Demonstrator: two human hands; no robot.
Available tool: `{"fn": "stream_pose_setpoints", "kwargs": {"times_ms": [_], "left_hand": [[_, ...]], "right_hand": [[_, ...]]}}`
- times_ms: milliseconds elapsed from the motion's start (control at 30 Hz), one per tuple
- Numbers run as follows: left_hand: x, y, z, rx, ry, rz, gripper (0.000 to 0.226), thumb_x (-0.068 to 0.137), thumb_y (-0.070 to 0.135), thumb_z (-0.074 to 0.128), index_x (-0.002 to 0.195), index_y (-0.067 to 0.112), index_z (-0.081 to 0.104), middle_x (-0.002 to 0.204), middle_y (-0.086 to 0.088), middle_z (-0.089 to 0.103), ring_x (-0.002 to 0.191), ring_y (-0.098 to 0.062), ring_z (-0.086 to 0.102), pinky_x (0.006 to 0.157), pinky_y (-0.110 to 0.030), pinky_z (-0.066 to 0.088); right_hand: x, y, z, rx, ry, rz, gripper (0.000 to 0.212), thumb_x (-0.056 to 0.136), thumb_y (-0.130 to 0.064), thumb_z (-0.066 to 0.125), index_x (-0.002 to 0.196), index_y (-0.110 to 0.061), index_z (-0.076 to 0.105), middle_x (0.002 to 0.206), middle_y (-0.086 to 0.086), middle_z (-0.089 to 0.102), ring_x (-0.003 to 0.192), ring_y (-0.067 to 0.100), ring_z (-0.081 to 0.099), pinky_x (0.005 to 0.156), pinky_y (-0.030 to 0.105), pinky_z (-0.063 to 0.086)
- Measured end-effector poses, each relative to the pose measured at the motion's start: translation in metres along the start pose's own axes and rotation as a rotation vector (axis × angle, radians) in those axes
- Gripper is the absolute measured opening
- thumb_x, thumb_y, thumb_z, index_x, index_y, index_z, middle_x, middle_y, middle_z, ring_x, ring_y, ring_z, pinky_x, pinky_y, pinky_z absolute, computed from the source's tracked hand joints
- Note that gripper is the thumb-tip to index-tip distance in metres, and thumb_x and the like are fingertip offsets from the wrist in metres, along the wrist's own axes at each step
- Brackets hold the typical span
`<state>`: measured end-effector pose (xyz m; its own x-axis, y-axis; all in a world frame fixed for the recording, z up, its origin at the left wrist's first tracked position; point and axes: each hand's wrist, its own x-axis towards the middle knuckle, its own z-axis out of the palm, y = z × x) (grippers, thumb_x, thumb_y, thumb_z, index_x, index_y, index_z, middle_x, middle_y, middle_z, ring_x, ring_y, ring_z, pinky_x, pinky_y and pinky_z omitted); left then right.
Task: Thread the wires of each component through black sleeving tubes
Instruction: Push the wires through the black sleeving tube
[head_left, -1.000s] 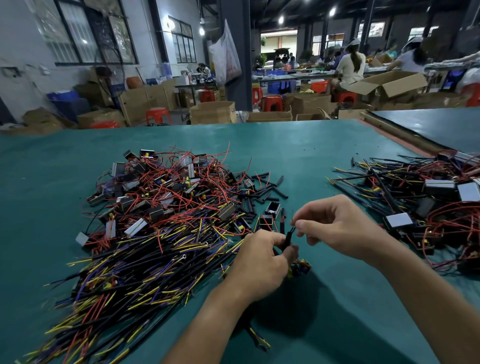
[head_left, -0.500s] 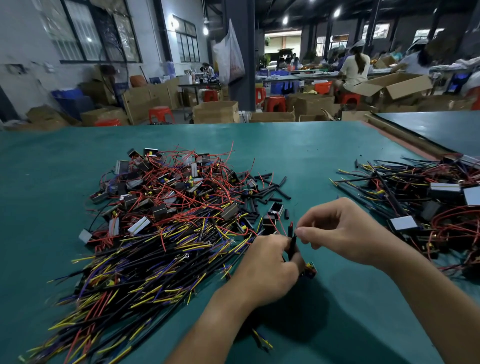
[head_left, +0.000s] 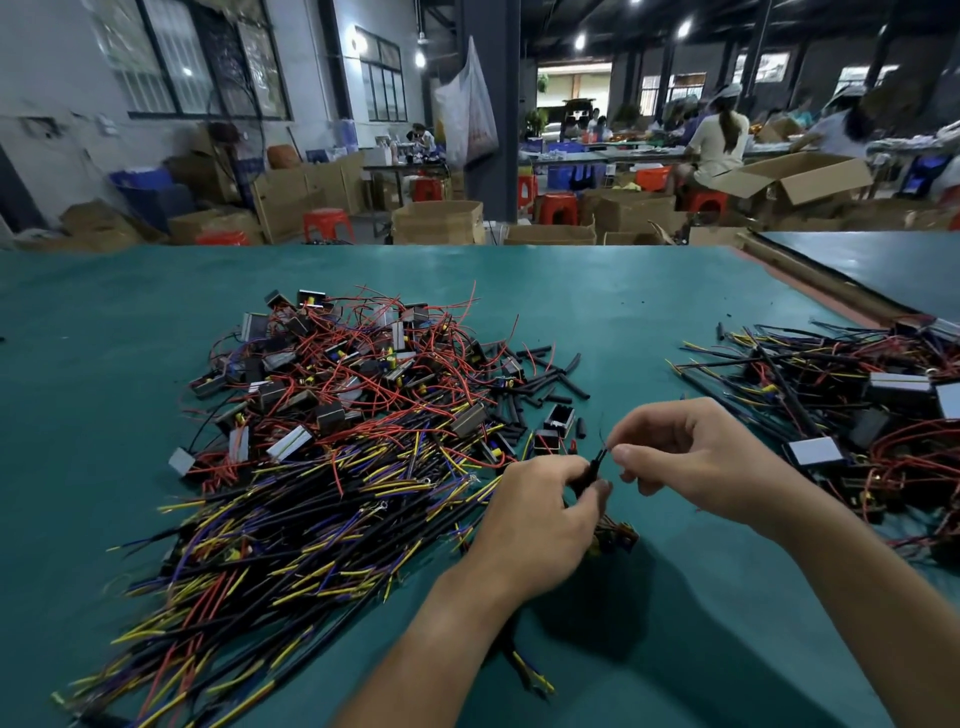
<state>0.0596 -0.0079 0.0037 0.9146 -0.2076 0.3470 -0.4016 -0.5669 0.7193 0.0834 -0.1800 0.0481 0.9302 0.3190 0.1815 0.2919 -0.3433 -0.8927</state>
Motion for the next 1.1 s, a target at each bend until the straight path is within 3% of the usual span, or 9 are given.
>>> {"fn": "stream_pose_setpoints", "kwargs": {"times_ms": [100, 233, 333, 433, 567, 733, 867, 1000, 1100], "left_hand": [[-0.001, 0.001, -0.001, -0.020, -0.002, -0.022, 0.026, 0.094, 0.030, 0.056, 0.077, 0.010, 0.060, 0.058, 0.002, 0.054, 0.044, -0.011, 0.040, 0.046, -0.024, 0.030], [-0.001, 0.001, 0.000, -0.025, 0.007, -0.052, 0.025, 0.091, 0.031, 0.057, 0.075, 0.012, 0.060, 0.061, 0.003, 0.058, 0.050, -0.013, 0.049, 0.050, -0.023, 0.037], [-0.001, 0.000, 0.001, -0.022, 0.015, -0.054, 0.025, 0.088, 0.034, 0.057, 0.075, 0.013, 0.060, 0.065, 0.000, 0.064, 0.053, -0.018, 0.056, 0.052, -0.027, 0.043], [0.000, -0.002, 0.001, -0.018, 0.026, -0.059, 0.023, 0.086, 0.034, 0.058, 0.074, 0.015, 0.063, 0.066, 0.002, 0.066, 0.052, -0.017, 0.057, 0.053, -0.028, 0.046], [-0.001, -0.005, 0.003, -0.037, 0.048, -0.088, 0.018, 0.082, 0.030, 0.059, 0.072, 0.017, 0.065, 0.064, 0.009, 0.067, 0.051, -0.007, 0.056, 0.051, -0.016, 0.041], [0.001, -0.009, 0.004, -0.017, 0.043, -0.098, 0.016, 0.081, 0.026, 0.057, 0.072, 0.013, 0.062, 0.053, 0.005, 0.056, 0.046, -0.009, 0.046, 0.044, -0.014, 0.031], [0.000, -0.009, 0.004, 0.023, 0.057, -0.109, 0.018, 0.085, 0.027, 0.058, 0.074, 0.013, 0.059, 0.064, 0.000, 0.062, 0.062, -0.018, 0.055, 0.056, -0.026, 0.038], [0.001, -0.014, 0.003, 0.072, 0.099, -0.182, 0.015, 0.091, 0.025, 0.056, 0.077, 0.019, 0.056, 0.079, -0.003, 0.065, 0.079, -0.027, 0.061, 0.065, -0.036, 0.048], [0.000, -0.013, 0.003, 0.080, 0.103, -0.198, 0.012, 0.090, 0.020, 0.054, 0.081, 0.017, 0.060, 0.083, -0.003, 0.068, 0.082, -0.028, 0.062, 0.069, -0.038, 0.051]], "right_hand": [[0.006, 0.012, -0.003, -0.092, 0.079, 0.019, 0.012, 0.089, -0.002, 0.065, 0.079, -0.007, 0.070, 0.060, 0.006, 0.068, 0.049, 0.011, 0.058, 0.046, 0.016, 0.044], [0.015, 0.035, -0.009, -0.257, 0.159, 0.044, 0.015, 0.088, -0.008, 0.066, 0.077, -0.018, 0.070, 0.065, 0.004, 0.070, 0.057, 0.027, 0.064, 0.061, 0.039, 0.054], [0.019, 0.047, -0.008, -0.292, 0.218, 0.054, 0.019, 0.088, -0.019, 0.067, 0.069, -0.022, 0.067, 0.056, 0.002, 0.064, 0.048, 0.016, 0.057, 0.054, 0.032, 0.047], [0.022, 0.049, -0.001, -0.255, 0.293, 0.063, 0.029, 0.092, -0.030, 0.060, 0.065, -0.021, 0.065, 0.046, 0.002, 0.052, 0.042, 0.015, 0.051, 0.048, 0.027, 0.042], [0.031, 0.043, 0.009, -0.082, 0.348, 0.067, 0.039, 0.097, -0.021, 0.055, 0.060, -0.012, 0.065, 0.049, 0.000, 0.047, 0.041, 0.016, 0.045, 0.045, 0.030, 0.045], [0.058, 0.032, 0.027, -0.107, 0.241, 0.121, 0.035, 0.098, -0.023, 0.051, 0.070, -0.009, 0.065, 0.057, -0.002, 0.060, 0.045, 0.016, 0.052, 0.047, 0.031, 0.047], [0.089, 0.024, 0.032, -0.492, 0.146, 0.109, 0.016, 0.090, -0.021, 0.058, 0.077, -0.021, 0.066, 0.079, 0.000, 0.070, 0.056, 0.012, 0.057, 0.061, 0.030, 0.050], [0.123, 0.020, 0.034, -0.670, 0.064, 0.133, 0.015, 0.088, -0.015, 0.056, 0.096, -0.021, 0.068, 0.103, 0.001, 0.071, 0.091, 0.021, 0.065, 0.084, 0.033, 0.052], [0.142, 0.017, 0.043, -0.712, -0.005, 0.102, 0.022, 0.088, -0.013, 0.057, 0.106, -0.017, 0.069, 0.108, 0.002, 0.071, 0.100, 0.023, 0.064, 0.090, 0.037, 0.053]]}}
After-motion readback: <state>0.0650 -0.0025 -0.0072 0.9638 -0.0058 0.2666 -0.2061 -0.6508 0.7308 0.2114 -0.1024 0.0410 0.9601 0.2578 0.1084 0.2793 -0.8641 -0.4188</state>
